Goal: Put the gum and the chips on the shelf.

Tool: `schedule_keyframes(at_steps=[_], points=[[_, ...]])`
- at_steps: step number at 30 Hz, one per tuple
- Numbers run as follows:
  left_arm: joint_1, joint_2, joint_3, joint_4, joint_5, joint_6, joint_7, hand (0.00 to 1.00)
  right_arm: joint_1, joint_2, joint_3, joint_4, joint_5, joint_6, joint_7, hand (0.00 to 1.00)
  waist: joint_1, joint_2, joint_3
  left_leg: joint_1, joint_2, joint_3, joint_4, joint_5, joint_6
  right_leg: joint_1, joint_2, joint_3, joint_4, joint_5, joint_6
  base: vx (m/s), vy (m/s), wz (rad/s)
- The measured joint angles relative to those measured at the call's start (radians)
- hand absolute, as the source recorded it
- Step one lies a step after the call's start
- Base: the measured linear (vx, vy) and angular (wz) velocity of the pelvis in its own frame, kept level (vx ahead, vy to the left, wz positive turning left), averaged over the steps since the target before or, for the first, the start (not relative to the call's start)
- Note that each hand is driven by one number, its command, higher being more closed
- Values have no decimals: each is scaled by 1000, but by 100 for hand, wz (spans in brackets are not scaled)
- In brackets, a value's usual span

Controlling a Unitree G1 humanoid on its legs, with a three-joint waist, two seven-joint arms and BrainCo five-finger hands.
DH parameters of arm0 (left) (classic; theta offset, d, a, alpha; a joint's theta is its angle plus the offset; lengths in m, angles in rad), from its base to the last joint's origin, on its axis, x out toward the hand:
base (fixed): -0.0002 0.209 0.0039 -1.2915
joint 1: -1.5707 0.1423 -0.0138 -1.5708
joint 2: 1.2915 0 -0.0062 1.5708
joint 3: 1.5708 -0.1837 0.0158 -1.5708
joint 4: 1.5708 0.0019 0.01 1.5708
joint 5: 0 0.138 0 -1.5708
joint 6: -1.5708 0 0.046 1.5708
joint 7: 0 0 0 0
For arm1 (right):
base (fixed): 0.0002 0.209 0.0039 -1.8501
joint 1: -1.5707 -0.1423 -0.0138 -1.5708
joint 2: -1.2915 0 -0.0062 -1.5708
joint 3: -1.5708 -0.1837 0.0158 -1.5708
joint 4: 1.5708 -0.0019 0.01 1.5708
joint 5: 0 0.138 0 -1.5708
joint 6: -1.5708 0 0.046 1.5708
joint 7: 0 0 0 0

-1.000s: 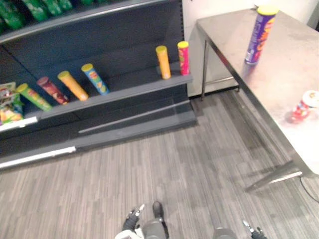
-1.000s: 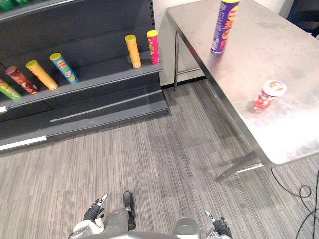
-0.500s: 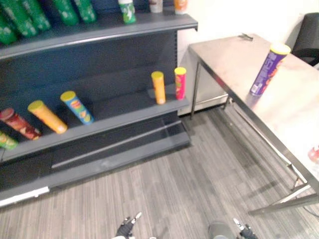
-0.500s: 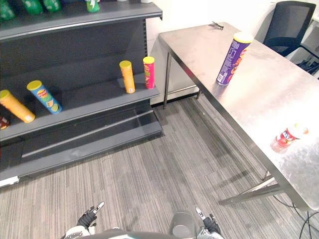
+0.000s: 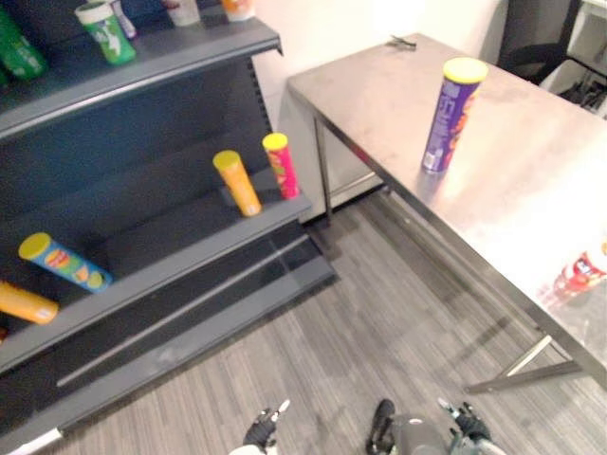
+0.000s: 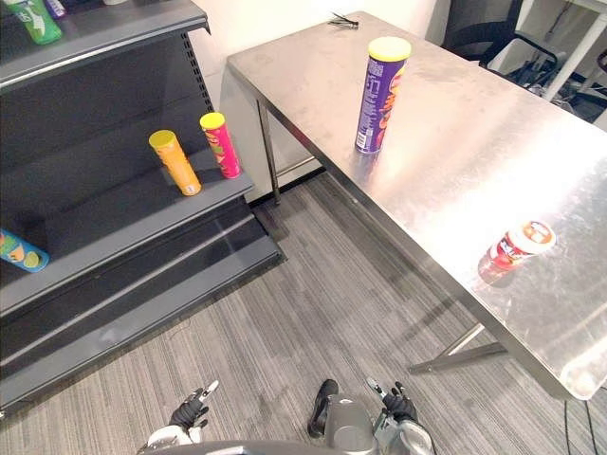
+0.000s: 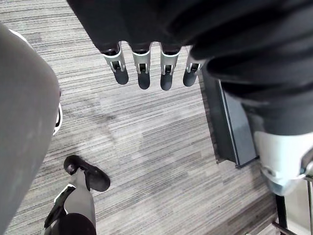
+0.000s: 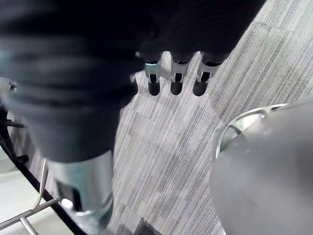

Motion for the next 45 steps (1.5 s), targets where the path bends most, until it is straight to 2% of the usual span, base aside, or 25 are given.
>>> schedule_keyframes(at_steps=[1,3,4,5,6,7,8,9,11,13,16,17,18,19,21,23,24,27,28,29,30,32,34,41,45], points=[[0,2,1,0,0,0,1,0,0,0,0,0,3,0,0,0,0,-4,1,-4,1,14,23,-2,-3,-1,-4,1,3,-2,-2,-52,-21,-45],[-1,11,9,-5,-1,0,3,0,1,1,10,1,3,1,1,0,0,-15,-3,-58,38,54,184,-12,-18,-14,-10,9,14,-10,-2,8,-46,-65],[-1,15,8,-16,-4,0,6,0,1,-2,20,1,7,1,2,0,0,-13,-4,-109,94,70,340,-9,-16,-11,-1,11,0,-10,-2,61,-26,-104],[0,13,8,-20,-22,0,8,0,3,-14,39,0,17,2,2,0,0,10,-4,-141,161,67,464,12,1,10,31,20,-31,-9,-3,100,-15,-116],[0,9,9,-20,-33,0,10,0,3,-18,40,0,20,2,2,0,1,17,-3,-150,190,65,513,29,24,20,47,28,-35,-9,-5,151,13,-136],[8,5,16,-20,-41,0,13,0,9,-21,38,1,38,2,1,0,2,15,-3,-167,211,47,608,83,46,24,69,70,-22,-12,-12,189,-2,-144],[10,9,41,-21,-42,-1,15,0,17,-29,36,2,43,2,0,0,3,8,0,-180,230,12,689,133,39,38,93,133,-18,-21,-29,181,-3,-143],[11,8,48,-19,-41,-1,18,0,21,-30,35,2,45,3,0,0,2,5,2,-189,234,-6,710,105,38,42,99,157,-18,-24,-34,183,-5,-128],[8,5,59,-23,-42,-2,20,0,44,-52,-7,22,67,2,0,0,-1,6,2,-233,211,-47,708,-16,33,75,116,253,-24,-30,-42,196,22,-112],[12,1,81,-30,-44,-3,20,0,58,-62,-45,48,82,5,-1,0,2,6,1,-297,184,-115,650,-61,29,102,123,319,-37,-31,-41,202,66,-110],[13,1,85,-33,-65,-4,20,0,72,-68,-84,58,82,6,-1,0,0,6,2,-359,148,-251,442,-62,20,119,131,415,-38,-40,-25,159,126,-106],[13,3,86,-34,-64,-7,20,0,77,-68,-101,58,82,6,-1,0,1,6,1,-379,130,-331,334,-61,17,128,133,463,-34,-47,-13,220,233,-124],[13,2,87,-33,-65,-11,19,0,84,-68,-124,58,81,6,-1,0,1,6,1,-381,110,-410,226,-46,-6,130,133,507,-25,-57,3,203,211,-112],[13,2,88,-32,-66,-12,19,0,87,-68,-129,58,81,5,-1,0,1,6,1,-381,101,-440,181,-38,-16,128,132,529,-16,-62,11,196,237,-110],[12,0,94,-24,-72,-14,17,0,94,-67,-158,58,80,5,0,0,0,9,-1,-379,81,-504,85,-10,-34,128,126,606,21,-96,60,232,314,-98],[19,-13,100,-16,-74,-13,14,0,110,-72,-162,57,80,6,0,0,0,31,-14,-356,76,-497,37,19,-31,124,132,656,57,-136,98,243,406,-86],[23,-16,112,-14,-74,-12,9,0,116,-68,-172,58,79,8,-1,0,1,35,-25,-333,61,-487,31,73,-49,126,124,691,87,-162,123,275,490,-83],[20,14,102,9,-65,-13,2,0,125,-11,-195,59,77,15,13,0,-5,-12,-65,-313,-5,-408,11,44,-11,130,51,735,31,-149,162,222,362,-56],[20,22,81,18,-59,-13,2,0,123,5,-203,59,75,18,19,0,-5,-34,-79,-306,-23,-364,6,34,7,130,27,760,-10,-129,187,213,369,-81],[21,26,75,22,-59,-13,3,0,115,13,-211,59,73,19,20,0,-1,-30,-78,-297,-31,-326,4,19,18,132,13,770,-47,-97,200,197,336,-89],[21,26,74,22,-59,-12,3,0,109,13,-211,59,72,20,19,0,0,-34,-81,-291,-32,-303,3,13,21,133,9,770,-66,-78,206,147,264,-102],[20,26,55,34,-51,-12,4,0,83,11,-250,60,60,21,18,0,-2,-7,-79,-260,-32,-233,-16,10,24,133,-1,708,-117,5,211,88,177,-91],[19,23,30,40,-31,-13,4,0,84,11,-280,67,33,22,14,0,-3,6,-81,-230,-42,-217,-29,11,24,148,-11,659,-145,32,216,74,103,-62],[14,22,-3,39,-22,-12,2,0,87,8,-331,100,32,29,-8,0,1,14,-88,-194,-54,-233,-88,11,25,178,-22,578,-198,35,220,22,2,-4],[14,24,1,38,-16,-12,1,0,81,-1,-455,101,32,28,-25,0,1,9,-90,-191,-58,-246,-121,21,35,184,-26,548,-240,40,215,-62,-28,2]])
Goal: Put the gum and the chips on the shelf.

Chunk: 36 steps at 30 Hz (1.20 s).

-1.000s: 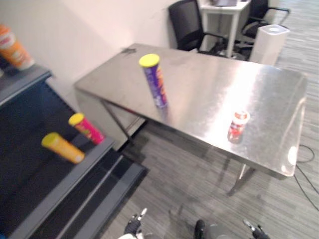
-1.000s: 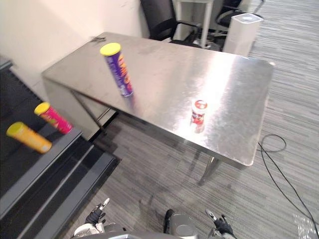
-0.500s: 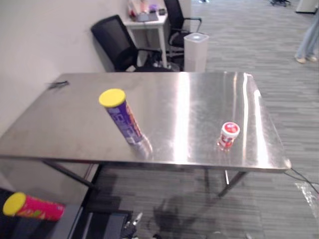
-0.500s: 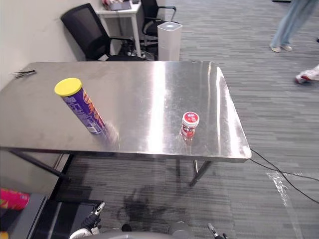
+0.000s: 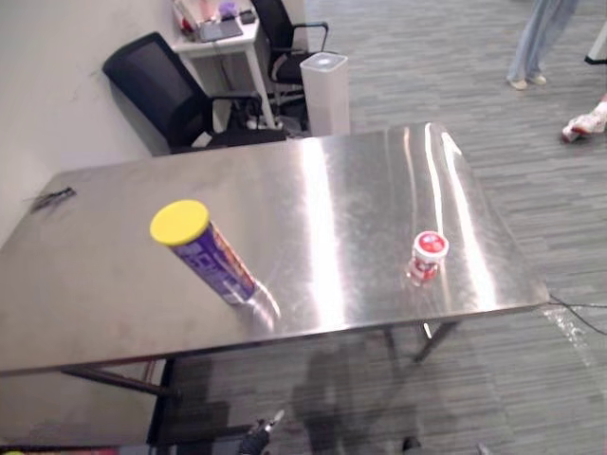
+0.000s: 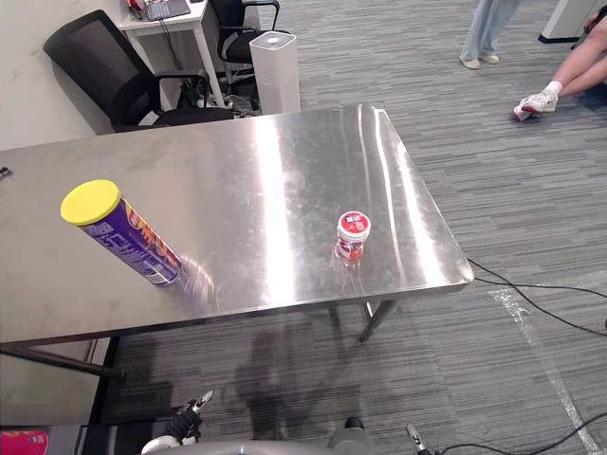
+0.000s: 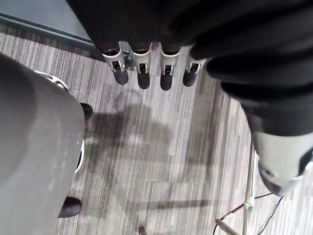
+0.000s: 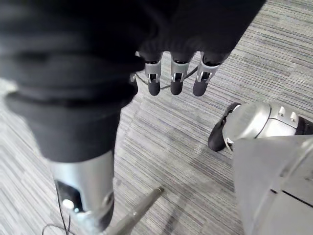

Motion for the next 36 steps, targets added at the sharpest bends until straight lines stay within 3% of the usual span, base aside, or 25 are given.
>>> schedule_keyframes(at_steps=[4,8,12,16,18,22,25,29,36], points=[[8,0,8,-1,24,9,-1,0,-7,-51,-199,0,1,1,-26,0,-1,-5,-10,0,-4,8,-32,22,2,2,5,-2,-47,27,1,-85,-27,-8],[10,-1,71,-11,26,11,-2,0,-43,-157,-431,-10,21,0,-61,0,-9,-6,-16,-1,-9,16,-63,38,3,-8,8,2,-61,38,7,-53,-24,-4],[37,-1,87,-17,26,11,-1,0,-88,-232,-448,-140,51,-5,-118,0,-33,-16,-24,-1,-14,19,-71,41,5,-12,6,8,-61,40,8,7,-3,-3],[37,-1,122,-33,26,11,0,0,-110,-246,-363,-519,30,-38,-225,0,-32,-26,-33,-10,-16,22,-75,41,4,-28,5,12,-60,40,8,18,-12,-2],[37,-2,126,-39,26,11,2,0,-114,-246,-282,-729,-74,-53,-285,0,-32,-26,-38,-16,-15,24,-74,40,4,-40,6,13,-56,40,8,7,-11,-2],[38,-6,125,-45,51,19,3,0,-115,-235,-119,-980,-249,-69,-317,0,-30,-28,-43,-18,-13,27,-73,39,1,-41,7,15,-56,41,9,9,-12,-3],[45,-10,123,-61,76,20,-2,0,-100,-184,-4,-1143,-341,-78,-260,0,-28,-38,-45,-19,-14,26,-73,38,1,-41,6,14,-56,41,10,0,0,0],[46,-11,121,-65,114,21,-7,0,-32,-161,133,-1281,-354,-90,-139,0,-26,-45,-50,-33,-17,20,-53,33,2,-41,-2,7,-56,45,16,-6,-11,5],[47,-10,114,-67,143,21,-11,0,14,-162,285,-1309,-342,-93,3,0,-22,-44,-52,-34,-19,18,-44,32,2,-38,-8,4,-56,46,18,-32,-15,0]])
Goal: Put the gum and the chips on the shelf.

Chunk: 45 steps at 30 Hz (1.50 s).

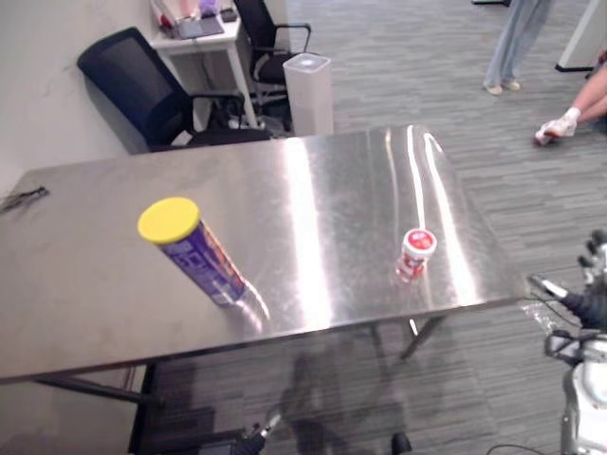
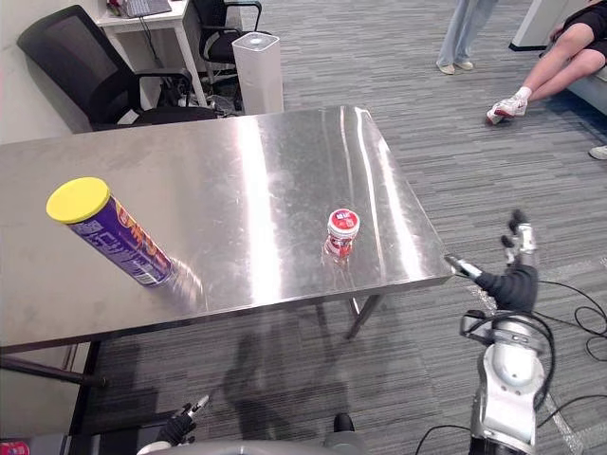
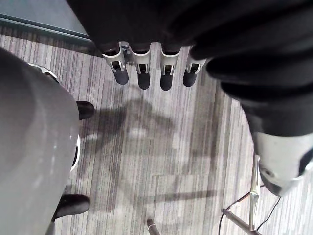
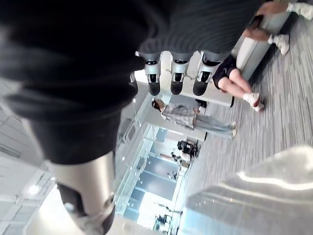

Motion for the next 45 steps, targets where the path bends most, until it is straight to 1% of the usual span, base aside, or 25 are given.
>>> schedule_keyframes(at_steps=[1,4,8,10,11,12,16,20,23,27,29,31,33,35,41,44,45], points=[[0,0,-3,0,2,0,-2,0,12,-4,43,-2,1,0,23,0,0,1,-1,0,0,-2,2,0,0,0,0,-1,0,0,1,-57,-32,0],[1,0,-11,1,9,0,-2,0,36,-7,91,-13,10,0,56,0,3,2,-11,0,0,-7,1,1,2,0,1,-6,-1,0,1,-33,-27,3],[2,7,-41,2,14,0,-7,0,37,-18,141,-12,32,0,81,0,2,1,-21,1,-1,-22,1,2,3,15,-1,-21,-5,0,1,1,-23,9],[0,7,-49,2,14,0,-7,0,34,-25,176,-11,32,0,82,0,7,0,-22,0,0,-25,1,3,4,16,0,-25,-5,0,1,-1,-24,8],[-2,7,-50,1,14,0,-7,0,31,-24,197,-9,32,0,81,0,17,0,-23,0,-1,-25,1,3,4,16,0,-25,-5,1,1,0,0,0],[-3,7,-51,1,14,0,-7,0,29,-24,208,-6,32,0,80,0,20,0,-23,0,-1,-25,0,4,4,16,-1,-25,-5,1,1,0,0,0],[-4,10,-74,1,16,0,-5,0,-8,-23,276,28,40,1,80,0,23,-1,-24,0,-3,-30,-4,9,9,19,-3,-34,-6,1,2,-12,-16,5],[-11,12,-85,1,33,0,3,0,-70,-20,331,111,40,6,59,0,31,-4,-25,-1,-6,-49,-17,22,13,36,-4,-54,-35,21,0,-29,-23,11],[-19,12,-91,-1,34,1,10,0,-97,-10,337,136,39,10,40,0,48,-7,-25,0,-7,-58,-41,43,12,32,-2,-66,-36,22,-1,-43,-35,11],[-19,12,-91,-2,37,1,13,0,-143,-3,344,167,38,11,23,0,48,-8,-24,0,-9,-74,-56,57,13,34,-2,-82,-36,23,-3,-42,-35,12],[-18,13,-90,-9,37,10,15,0,-153,-2,356,167,39,11,10,0,49,-11,-23,1,-10,-79,-64,64,14,33,-2,-86,-36,24,-4,-32,-26,6],[-18,14,-90,-9,37,12,19,0,-162,0,366,167,40,11,6,0,49,-13,-22,1,-10,-79,-64,65,15,33,-2,-86,-36,24,-4,0,0,0],[-18,15,-90,-11,37,12,22,0,-171,9,366,168,75,11,4,0,50,-16,-22,1,-11,-79,-65,65,15,33,-2,-86,-36,24,-4,0,0,0],[-18,16,-90,-11,38,12,22,0,-179,24,365,172,86,11,1,0,50,-18,-22,1,-12,-79,-65,65,15,34,-2,-87,-38,25,-3,0,0,0],[-17,19,-91,-21,40,12,32,0,-201,37,367,208,88,19,0,0,53,-26,-18,0,-13,-80,-65,65,15,36,-2,-89,-42,25,-3,-3,-10,0],[-16,19,-90,-27,40,13,33,0,-209,37,367,212,91,19,0,0,54,-29,-15,0,-13,-79,-65,65,15,44,-1,-90,-61,38,-4,0,0,0],[-15,19,-90,-30,40,13,33,0,-213,37,368,216,110,19,-1,0,55,-30,-15,0,-13,-79,-65,65,15,50,-2,-90,-74,45,-5,0,0,0]])
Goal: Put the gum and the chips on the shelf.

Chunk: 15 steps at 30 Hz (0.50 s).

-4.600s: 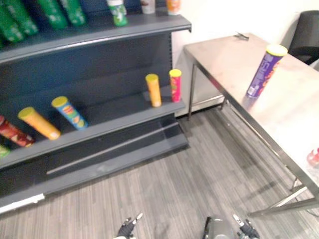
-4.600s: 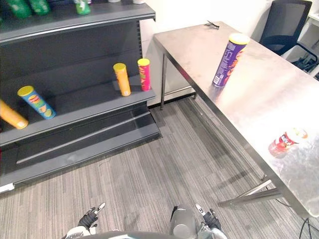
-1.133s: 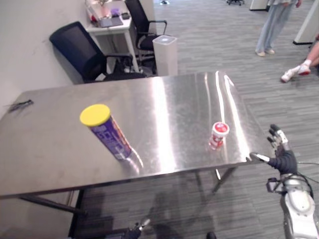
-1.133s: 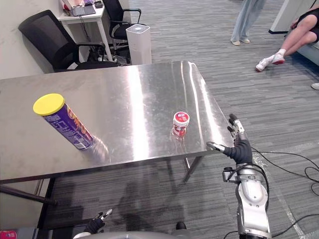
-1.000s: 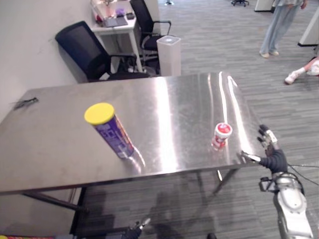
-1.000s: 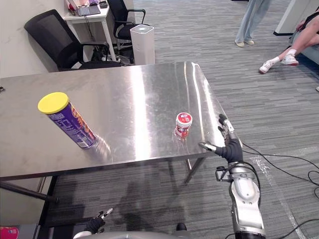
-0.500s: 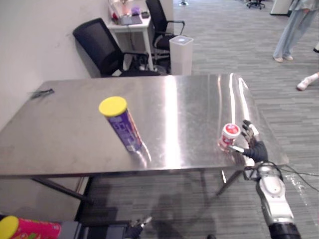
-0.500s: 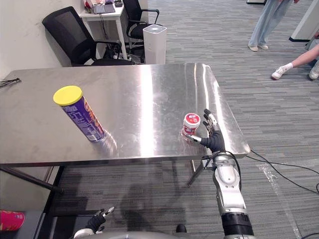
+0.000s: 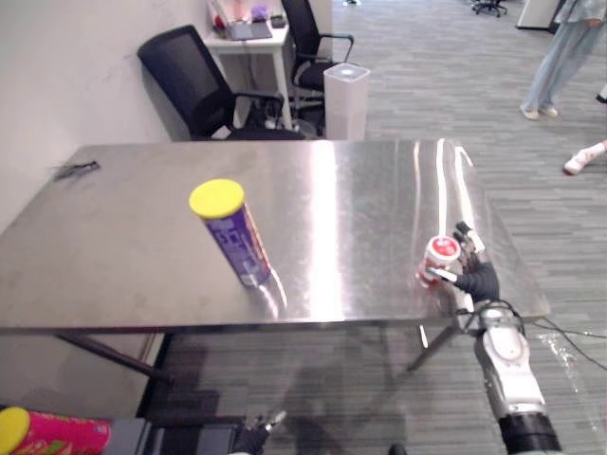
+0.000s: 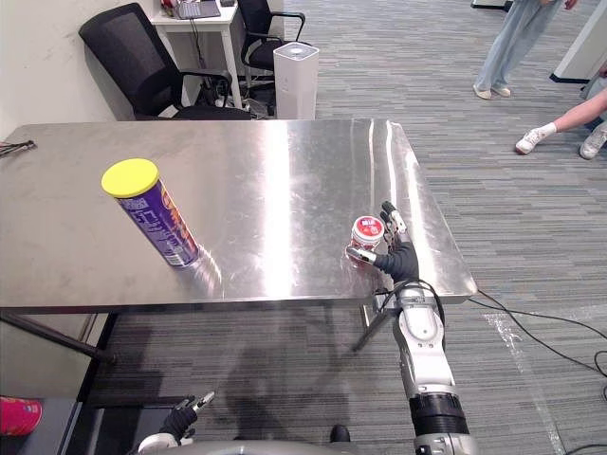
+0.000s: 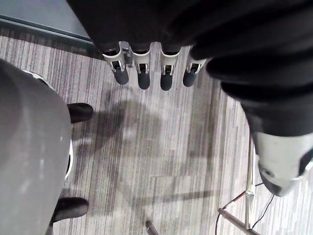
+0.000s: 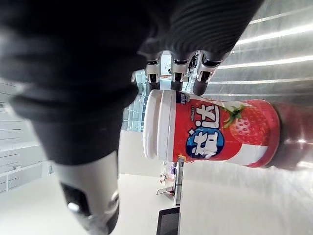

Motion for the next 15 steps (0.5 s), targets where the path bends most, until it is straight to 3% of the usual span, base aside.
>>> schedule_keyframes(at_steps=[15], points=[[-4,0,1,-10,-1,5,10,0,-50,5,3,70,7,6,-34,0,11,2,14,0,-1,-1,-1,1,0,0,1,-2,-1,0,0,-10,-12,0]])
